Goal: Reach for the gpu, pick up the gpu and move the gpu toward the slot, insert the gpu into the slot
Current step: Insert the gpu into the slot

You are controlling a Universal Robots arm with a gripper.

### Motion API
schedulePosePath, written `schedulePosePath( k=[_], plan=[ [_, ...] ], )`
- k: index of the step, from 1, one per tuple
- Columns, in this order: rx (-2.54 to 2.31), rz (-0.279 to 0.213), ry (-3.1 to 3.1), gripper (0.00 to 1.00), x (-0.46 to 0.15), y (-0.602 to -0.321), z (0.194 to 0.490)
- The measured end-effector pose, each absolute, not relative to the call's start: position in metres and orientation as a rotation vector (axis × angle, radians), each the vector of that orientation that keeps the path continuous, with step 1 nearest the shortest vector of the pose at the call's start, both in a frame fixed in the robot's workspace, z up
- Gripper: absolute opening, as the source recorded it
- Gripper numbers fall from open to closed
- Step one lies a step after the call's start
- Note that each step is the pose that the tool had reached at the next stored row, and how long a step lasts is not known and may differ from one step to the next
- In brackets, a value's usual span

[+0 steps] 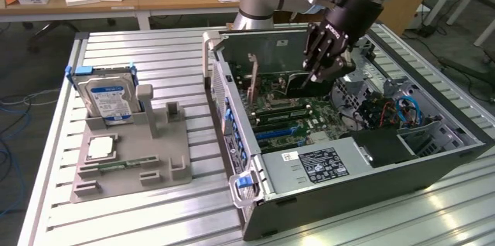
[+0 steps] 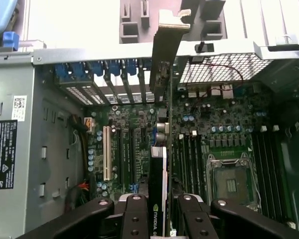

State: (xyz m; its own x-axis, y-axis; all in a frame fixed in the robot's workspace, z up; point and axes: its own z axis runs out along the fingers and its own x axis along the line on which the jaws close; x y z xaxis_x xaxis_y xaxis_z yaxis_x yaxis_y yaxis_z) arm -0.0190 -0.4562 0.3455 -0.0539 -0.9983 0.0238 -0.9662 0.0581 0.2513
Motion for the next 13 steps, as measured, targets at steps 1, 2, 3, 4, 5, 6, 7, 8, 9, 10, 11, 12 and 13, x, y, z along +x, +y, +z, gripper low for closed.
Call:
schedulePosePath(
  k=[1,2,3,4,5,6,7,8,9,10,11,12,13],
  plan=[
    [2.029,-0.247,-2.126,0.27,-0.019,-0.456,0.344],
    [2.040,-0.245,-2.114,0.27,-0.019,-0.456,0.342],
    [2.051,-0.244,-2.103,0.27,-0.019,-0.456,0.341],
    [2.061,-0.243,-2.092,0.27,-0.019,-0.456,0.340],
    [2.072,-0.242,-2.081,0.27,-0.019,-0.456,0.339],
    [2.081,-0.240,-2.070,0.27,-0.019,-0.456,0.338],
    [2.091,-0.239,-2.059,0.27,-0.019,-0.456,0.336],
    [2.100,-0.238,-2.049,0.27,-0.019,-0.456,0.334],
    [2.108,-0.236,-2.040,0.27,-0.019,-0.456,0.332],
    [2.116,-0.235,-2.032,0.27,-0.019,-0.456,0.330],
    [2.121,-0.234,-2.025,0.27,-0.019,-0.456,0.329],
    [2.125,-0.234,-2.020,0.27,-0.019,-0.455,0.327],
    [2.127,-0.233,-2.018,0.27,-0.019,-0.455,0.325]
  ],
)
